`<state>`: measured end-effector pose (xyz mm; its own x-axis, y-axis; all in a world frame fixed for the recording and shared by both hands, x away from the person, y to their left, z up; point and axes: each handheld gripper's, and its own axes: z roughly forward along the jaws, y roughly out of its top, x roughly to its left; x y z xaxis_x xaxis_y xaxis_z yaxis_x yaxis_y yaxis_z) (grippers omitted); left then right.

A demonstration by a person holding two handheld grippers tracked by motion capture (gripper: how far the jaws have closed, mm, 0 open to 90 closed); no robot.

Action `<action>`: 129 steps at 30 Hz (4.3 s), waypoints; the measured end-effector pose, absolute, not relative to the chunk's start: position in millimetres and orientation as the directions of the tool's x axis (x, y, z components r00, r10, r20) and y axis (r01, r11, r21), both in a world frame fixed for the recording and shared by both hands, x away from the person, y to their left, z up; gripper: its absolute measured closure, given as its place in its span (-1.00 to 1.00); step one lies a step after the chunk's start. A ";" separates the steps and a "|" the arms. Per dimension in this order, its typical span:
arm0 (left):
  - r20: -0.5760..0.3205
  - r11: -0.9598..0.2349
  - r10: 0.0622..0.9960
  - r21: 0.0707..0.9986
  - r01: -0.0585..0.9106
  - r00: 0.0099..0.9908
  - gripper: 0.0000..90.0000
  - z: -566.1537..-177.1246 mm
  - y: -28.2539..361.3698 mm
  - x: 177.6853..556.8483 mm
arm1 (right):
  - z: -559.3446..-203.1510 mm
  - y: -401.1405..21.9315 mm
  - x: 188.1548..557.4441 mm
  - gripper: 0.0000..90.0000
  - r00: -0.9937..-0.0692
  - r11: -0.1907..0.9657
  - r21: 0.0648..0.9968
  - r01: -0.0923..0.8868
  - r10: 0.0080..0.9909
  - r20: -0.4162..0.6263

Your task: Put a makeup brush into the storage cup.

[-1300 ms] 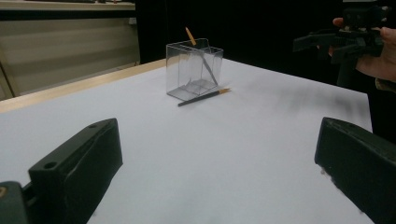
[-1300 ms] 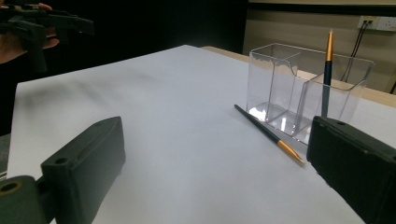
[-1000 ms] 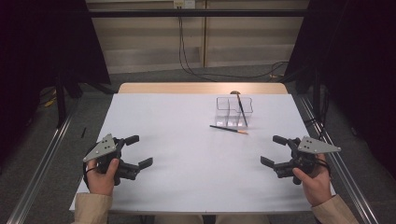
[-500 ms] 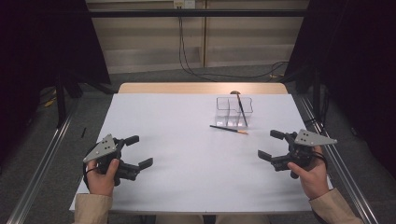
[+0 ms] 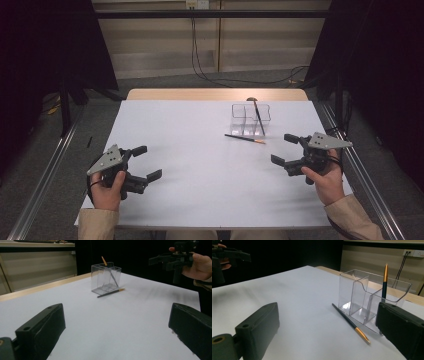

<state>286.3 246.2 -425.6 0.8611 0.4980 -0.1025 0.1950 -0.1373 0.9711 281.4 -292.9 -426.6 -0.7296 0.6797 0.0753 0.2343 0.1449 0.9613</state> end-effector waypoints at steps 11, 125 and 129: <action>-0.093 -0.140 0.491 0.973 0.184 0.866 -0.99 -423.9 243.5 287.7 | -424.7 -287.3 293.5 -0.87 -0.726 0.164 0.958 0.236 0.685 0.062; -0.104 -0.146 0.479 0.970 0.196 0.871 -0.99 -426.2 241.7 292.5 | -427.8 -229.7 394.1 -0.43 -0.749 0.448 0.744 0.496 0.655 0.105; -0.100 -0.147 0.477 0.970 0.192 0.873 -0.99 -426.0 241.9 292.8 | -428.8 -228.1 396.8 -0.36 -0.755 0.472 0.718 0.512 0.645 0.115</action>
<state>292.8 241.9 -426.0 0.8730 0.4775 -0.0998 0.1915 -0.1473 0.9704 396.8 -228.1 -428.8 -0.7553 0.6453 0.1146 0.5120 0.4718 0.7178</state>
